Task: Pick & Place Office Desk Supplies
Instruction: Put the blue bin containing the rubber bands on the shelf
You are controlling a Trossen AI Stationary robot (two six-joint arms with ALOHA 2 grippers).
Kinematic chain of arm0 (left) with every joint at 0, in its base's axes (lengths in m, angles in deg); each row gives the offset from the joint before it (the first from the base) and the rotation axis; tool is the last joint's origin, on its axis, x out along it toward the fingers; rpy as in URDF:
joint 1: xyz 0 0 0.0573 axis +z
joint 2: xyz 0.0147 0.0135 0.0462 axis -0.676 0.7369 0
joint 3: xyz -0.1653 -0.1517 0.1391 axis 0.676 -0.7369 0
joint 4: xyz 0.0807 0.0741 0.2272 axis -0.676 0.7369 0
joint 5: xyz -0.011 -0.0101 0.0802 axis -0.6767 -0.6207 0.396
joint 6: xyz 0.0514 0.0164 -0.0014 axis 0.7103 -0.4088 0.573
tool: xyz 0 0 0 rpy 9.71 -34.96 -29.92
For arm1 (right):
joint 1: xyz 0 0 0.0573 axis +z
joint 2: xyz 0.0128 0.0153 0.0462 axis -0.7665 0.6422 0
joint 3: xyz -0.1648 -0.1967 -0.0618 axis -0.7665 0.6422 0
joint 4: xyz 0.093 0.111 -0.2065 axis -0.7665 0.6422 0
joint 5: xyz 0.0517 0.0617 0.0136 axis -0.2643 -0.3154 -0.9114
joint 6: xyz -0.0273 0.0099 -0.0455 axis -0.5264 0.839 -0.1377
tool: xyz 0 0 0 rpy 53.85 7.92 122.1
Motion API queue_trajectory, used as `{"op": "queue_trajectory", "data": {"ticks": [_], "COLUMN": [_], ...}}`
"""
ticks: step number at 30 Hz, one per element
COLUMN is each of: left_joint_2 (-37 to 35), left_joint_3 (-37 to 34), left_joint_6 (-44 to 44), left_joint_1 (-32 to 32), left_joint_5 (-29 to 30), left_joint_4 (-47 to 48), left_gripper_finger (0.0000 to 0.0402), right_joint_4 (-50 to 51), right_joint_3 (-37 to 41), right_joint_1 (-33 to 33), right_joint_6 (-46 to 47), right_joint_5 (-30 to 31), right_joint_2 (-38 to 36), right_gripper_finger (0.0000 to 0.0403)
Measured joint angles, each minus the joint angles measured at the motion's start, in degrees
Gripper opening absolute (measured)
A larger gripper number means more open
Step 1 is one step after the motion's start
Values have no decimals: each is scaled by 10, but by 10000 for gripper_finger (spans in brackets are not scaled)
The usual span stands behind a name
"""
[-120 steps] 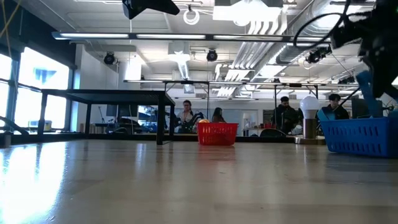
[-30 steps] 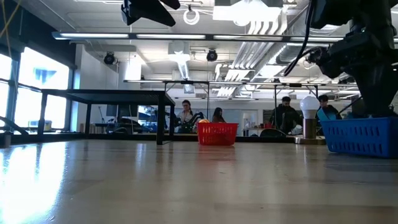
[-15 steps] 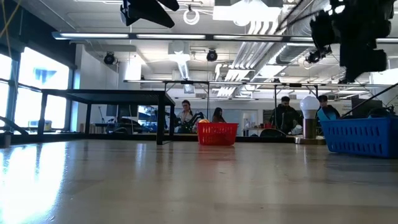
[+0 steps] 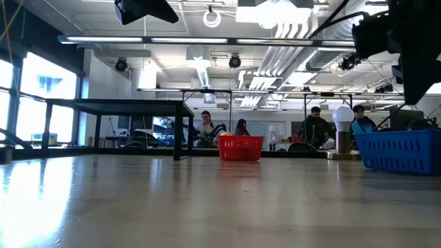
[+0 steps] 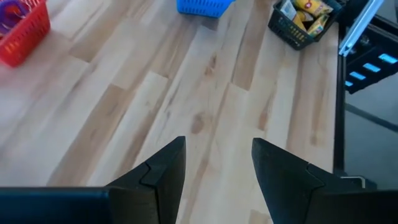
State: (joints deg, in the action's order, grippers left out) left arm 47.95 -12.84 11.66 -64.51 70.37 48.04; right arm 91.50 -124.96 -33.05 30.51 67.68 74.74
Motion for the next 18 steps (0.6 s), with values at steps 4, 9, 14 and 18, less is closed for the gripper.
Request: {"op": "queue_trajectory", "data": {"ticks": [4, 9, 14, 18], "left_joint_2": [0, 0, 10, 34], "left_joint_3": [0, 0, 0, 0], "left_joint_6": [-28, -52, -30, 9], "left_joint_1": [-8, -17, -21, -18], "left_joint_5": [2, 7, 32, 35], "left_joint_4": [-1, -2, -9, -38], "left_gripper_finger": [179, 179, 179, 179], "right_joint_4": [-25, -46, -83, -119], "right_joint_3": [0, 0, 0, 0], "right_joint_1": [24, 52, 82, 120], "right_joint_6": [1, 16, 41, 52], "right_joint_5": [-32, -19, -17, 3], "right_joint_2": [10, 9, 8, 2], "right_gripper_finger": [165, 165, 165, 165]}}
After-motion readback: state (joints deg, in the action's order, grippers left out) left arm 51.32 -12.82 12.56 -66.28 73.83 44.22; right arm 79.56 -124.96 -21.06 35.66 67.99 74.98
